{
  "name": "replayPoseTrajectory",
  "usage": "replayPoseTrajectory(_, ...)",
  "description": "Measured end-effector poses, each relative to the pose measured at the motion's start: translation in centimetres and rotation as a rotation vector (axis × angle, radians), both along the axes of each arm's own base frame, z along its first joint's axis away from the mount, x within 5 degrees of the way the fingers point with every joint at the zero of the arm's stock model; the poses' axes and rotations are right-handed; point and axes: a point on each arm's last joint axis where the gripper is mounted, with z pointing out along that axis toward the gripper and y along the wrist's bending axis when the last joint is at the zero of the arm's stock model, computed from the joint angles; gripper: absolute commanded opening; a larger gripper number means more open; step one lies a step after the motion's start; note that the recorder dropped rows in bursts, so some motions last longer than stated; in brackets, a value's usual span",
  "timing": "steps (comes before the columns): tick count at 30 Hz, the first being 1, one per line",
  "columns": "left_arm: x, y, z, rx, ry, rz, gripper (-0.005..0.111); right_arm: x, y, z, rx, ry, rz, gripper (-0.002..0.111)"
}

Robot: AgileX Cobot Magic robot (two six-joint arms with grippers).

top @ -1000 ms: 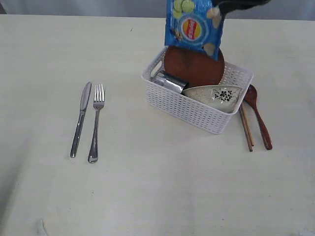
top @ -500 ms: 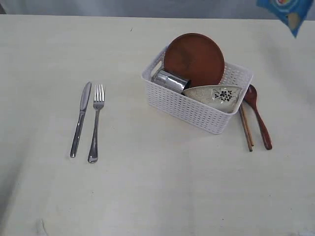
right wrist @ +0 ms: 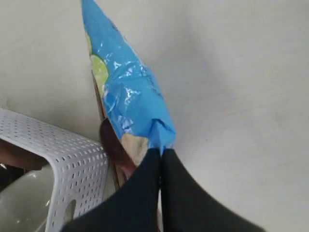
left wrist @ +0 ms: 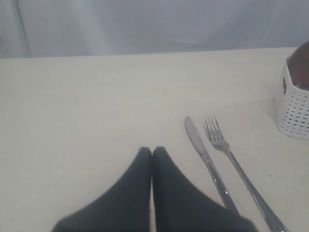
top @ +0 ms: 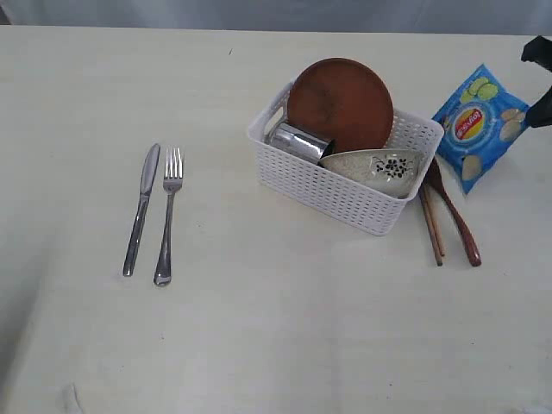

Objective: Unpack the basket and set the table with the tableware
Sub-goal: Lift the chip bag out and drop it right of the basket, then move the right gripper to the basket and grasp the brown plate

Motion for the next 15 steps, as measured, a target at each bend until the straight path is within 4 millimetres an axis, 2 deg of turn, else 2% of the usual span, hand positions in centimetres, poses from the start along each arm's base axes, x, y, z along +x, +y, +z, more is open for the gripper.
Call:
replayPoseTrajectory(2,0.0,0.0,0.0,0.0,0.0,0.0,0.0,0.1,0.0,-0.4,0.007,0.013,0.0,0.005)
replayPoseTrajectory(4,0.0,0.0,0.0,0.0,0.0,0.0,0.0,0.1,0.0,-0.5,0.008,0.016,0.003,0.017)
replayPoseTrajectory(7,0.0,0.0,0.0,0.0,0.0,0.0,0.0,0.2,-0.1,-0.3,-0.006,0.022,0.023,0.043)
replayPoseTrajectory(9,0.0,0.0,0.0,0.0,0.0,0.0,0.0,0.2,-0.2,0.0,-0.019,0.027,0.039,0.057)
replayPoseTrajectory(11,0.0,0.0,0.0,0.0,0.0,0.0,0.0,0.4,-0.4,0.6,-0.025,0.027,0.05,0.06)
replayPoseTrajectory(15,0.0,0.0,0.0,0.0,0.0,0.0,0.0,1.1,-0.5,2.9,-0.025,0.0,0.056,0.06)
